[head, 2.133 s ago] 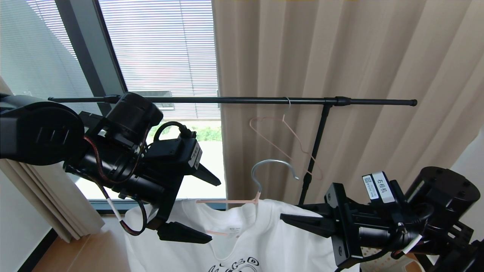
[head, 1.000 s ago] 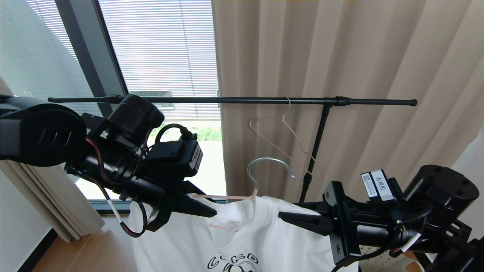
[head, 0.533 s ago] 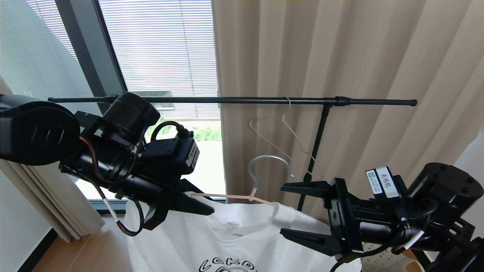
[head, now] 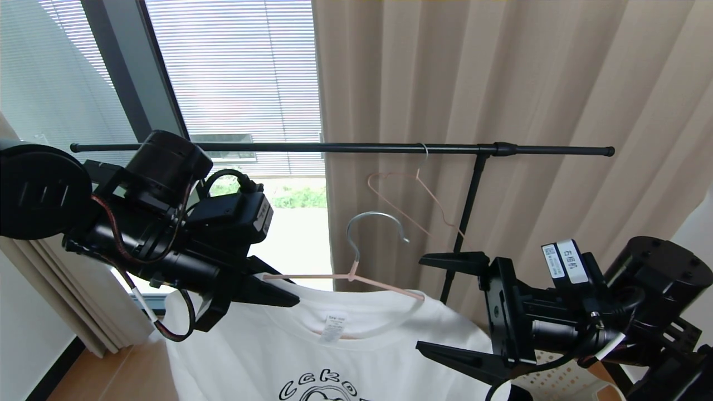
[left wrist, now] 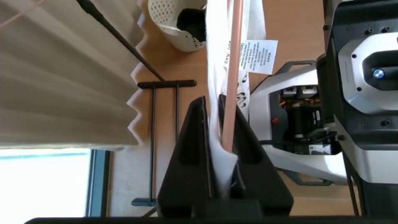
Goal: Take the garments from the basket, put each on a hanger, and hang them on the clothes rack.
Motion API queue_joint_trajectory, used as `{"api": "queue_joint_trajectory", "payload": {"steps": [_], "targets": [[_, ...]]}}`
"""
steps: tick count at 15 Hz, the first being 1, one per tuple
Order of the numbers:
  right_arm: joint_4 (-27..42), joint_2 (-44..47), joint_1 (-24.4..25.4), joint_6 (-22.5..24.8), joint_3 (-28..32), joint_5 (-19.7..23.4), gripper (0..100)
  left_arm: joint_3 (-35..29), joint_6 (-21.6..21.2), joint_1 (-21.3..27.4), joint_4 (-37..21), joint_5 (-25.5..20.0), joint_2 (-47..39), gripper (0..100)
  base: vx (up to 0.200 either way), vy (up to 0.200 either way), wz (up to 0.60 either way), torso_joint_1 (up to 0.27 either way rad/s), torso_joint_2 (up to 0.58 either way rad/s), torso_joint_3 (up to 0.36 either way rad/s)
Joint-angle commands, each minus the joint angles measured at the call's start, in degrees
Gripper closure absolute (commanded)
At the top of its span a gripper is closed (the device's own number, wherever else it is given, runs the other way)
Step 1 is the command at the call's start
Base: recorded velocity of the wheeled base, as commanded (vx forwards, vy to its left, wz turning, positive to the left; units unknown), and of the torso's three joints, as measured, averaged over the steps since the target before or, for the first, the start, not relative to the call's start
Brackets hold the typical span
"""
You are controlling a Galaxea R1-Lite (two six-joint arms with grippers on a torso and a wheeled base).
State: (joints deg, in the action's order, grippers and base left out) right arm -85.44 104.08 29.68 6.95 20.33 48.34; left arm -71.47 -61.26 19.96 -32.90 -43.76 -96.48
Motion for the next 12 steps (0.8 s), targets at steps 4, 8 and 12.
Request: {"api": "queue_joint_trajectory", "payload": {"steps": [4, 8, 12], "targets": [[0.19, 0.59, -4.28, -0.01, 1.99, 0.00, 0, 0.81, 3.51, -2.91, 0.03, -0.18, 2.61, 100, 0.000, 0.000, 0.00, 0.000, 0.00, 0.000], [0.28, 3.23, -9.12, -0.09, 2.52, 0.00, 0, 1.60, 3.69, -5.89, 0.21, -0.27, 4.89, 100, 0.000, 0.000, 0.00, 0.000, 0.00, 0.000], [0.28, 7.01, -12.11, -0.01, 2.08, 0.00, 0, 2.66, 3.69, -7.48, 0.21, -0.27, 6.48, 100, 0.000, 0.000, 0.00, 0.000, 0.00, 0.000]]}}
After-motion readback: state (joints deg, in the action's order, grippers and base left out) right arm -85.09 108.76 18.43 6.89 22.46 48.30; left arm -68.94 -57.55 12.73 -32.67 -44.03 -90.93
